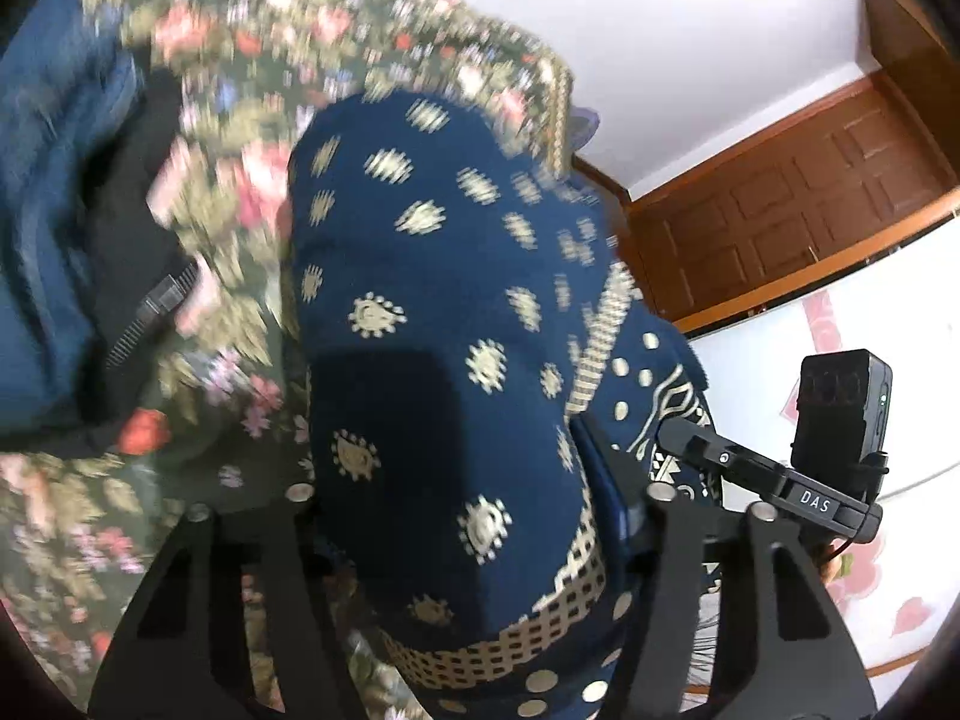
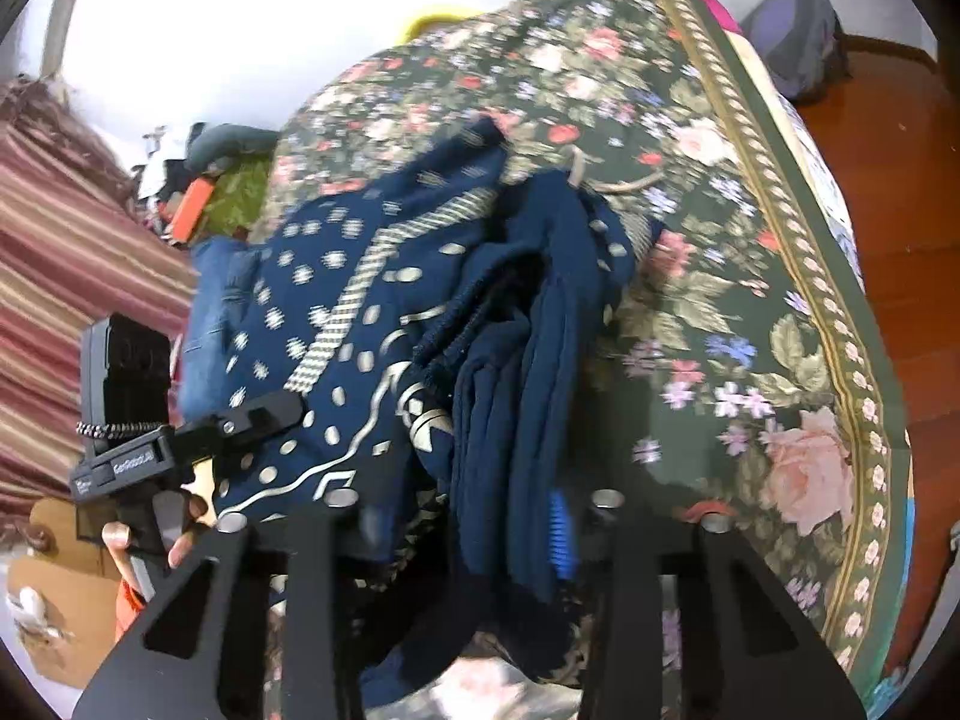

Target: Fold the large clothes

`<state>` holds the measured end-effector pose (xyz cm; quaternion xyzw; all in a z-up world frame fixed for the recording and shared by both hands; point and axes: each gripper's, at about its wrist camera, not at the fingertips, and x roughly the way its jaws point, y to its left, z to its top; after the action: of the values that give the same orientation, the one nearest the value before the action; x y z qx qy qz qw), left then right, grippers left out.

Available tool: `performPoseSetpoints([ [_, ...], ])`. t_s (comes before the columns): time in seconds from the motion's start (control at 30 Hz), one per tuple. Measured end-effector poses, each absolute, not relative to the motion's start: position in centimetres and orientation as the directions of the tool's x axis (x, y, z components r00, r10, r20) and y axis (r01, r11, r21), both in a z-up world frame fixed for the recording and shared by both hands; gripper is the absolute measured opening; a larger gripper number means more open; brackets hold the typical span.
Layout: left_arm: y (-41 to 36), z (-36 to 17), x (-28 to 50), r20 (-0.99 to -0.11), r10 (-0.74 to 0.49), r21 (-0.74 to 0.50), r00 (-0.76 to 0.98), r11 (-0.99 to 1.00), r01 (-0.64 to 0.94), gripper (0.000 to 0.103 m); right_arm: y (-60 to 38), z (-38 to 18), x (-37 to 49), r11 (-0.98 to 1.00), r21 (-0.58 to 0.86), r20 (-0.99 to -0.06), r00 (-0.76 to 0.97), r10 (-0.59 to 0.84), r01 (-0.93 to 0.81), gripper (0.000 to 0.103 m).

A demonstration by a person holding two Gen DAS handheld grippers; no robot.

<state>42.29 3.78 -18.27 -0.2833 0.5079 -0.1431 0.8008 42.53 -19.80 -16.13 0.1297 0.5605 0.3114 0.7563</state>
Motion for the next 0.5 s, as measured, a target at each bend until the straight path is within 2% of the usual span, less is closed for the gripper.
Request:
performPoseSetpoints([
  [0.17, 6.7, -12.4, 39.8, -0.717, -0.451, -0.546, 0.531, 0.837, -0.025, 0.058, -16.2, -11.5, 41.1, 0.758, 0.499, -0.751, 0.227, 0.62, -0.42, 0.027],
  [0.5, 17.7, -2.2, 34.8, -0.642, -0.294, -0.457, 0.708, 0.888, -0.045, 0.058, -4.3, -3.9, 40.1, 0.651, 0.464, -0.644, 0.277, 0.714, -0.6, 0.027],
])
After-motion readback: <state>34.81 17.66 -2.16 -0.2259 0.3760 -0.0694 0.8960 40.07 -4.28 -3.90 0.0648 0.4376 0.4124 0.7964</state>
